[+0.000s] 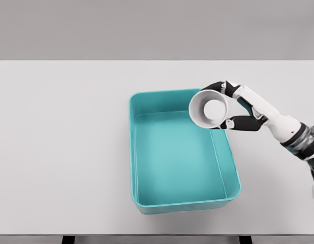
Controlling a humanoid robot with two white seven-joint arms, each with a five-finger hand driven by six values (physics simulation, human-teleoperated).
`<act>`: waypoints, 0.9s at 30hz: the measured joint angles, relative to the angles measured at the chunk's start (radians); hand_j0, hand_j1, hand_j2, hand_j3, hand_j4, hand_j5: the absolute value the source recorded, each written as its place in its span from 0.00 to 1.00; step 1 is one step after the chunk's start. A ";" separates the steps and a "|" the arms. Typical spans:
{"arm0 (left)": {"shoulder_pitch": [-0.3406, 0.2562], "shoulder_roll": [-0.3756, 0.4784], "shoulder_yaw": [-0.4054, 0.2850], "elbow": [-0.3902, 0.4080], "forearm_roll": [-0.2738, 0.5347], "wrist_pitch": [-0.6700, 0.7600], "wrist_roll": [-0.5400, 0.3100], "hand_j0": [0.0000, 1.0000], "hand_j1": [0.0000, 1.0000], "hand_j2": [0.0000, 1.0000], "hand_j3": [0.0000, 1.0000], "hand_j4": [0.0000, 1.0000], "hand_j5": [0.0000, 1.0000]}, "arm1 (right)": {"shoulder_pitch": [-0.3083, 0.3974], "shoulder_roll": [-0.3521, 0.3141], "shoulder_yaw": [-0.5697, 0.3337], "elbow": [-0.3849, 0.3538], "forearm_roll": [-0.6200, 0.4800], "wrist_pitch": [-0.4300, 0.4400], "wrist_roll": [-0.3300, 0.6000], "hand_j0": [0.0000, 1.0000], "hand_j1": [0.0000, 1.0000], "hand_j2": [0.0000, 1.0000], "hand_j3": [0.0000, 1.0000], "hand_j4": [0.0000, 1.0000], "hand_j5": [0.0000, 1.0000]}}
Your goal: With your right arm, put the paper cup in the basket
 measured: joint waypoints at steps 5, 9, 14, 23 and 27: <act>0.000 0.000 0.000 0.000 0.000 0.000 0.000 1.00 1.00 1.00 1.00 1.00 1.00 | -0.020 -0.005 0.035 0.000 0.031 -0.006 0.000 0.63 0.63 0.63 0.63 0.63 0.63; 0.000 0.000 0.000 0.000 0.000 0.000 0.000 1.00 1.00 1.00 1.00 1.00 1.00 | -0.038 -0.006 0.070 -0.001 0.067 -0.007 0.000 0.63 0.63 0.63 0.63 0.63 0.63; 0.000 0.000 0.000 0.000 0.000 0.000 0.000 1.00 1.00 1.00 1.00 1.00 1.00 | -0.040 -0.006 0.096 -0.001 0.097 -0.008 0.000 0.63 0.63 0.63 0.63 0.63 0.63; 0.000 0.000 0.000 0.000 0.000 0.000 0.000 1.00 1.00 1.00 1.00 1.00 1.00 | -0.048 -0.034 0.127 -0.001 0.134 -0.011 0.000 0.63 0.63 0.63 0.63 0.63 0.63; 0.000 0.000 0.000 0.000 0.000 0.000 0.000 1.00 1.00 1.00 1.00 1.00 1.00 | -0.048 -0.060 0.134 -0.001 0.153 -0.011 0.000 0.63 0.63 0.63 0.63 0.63 0.63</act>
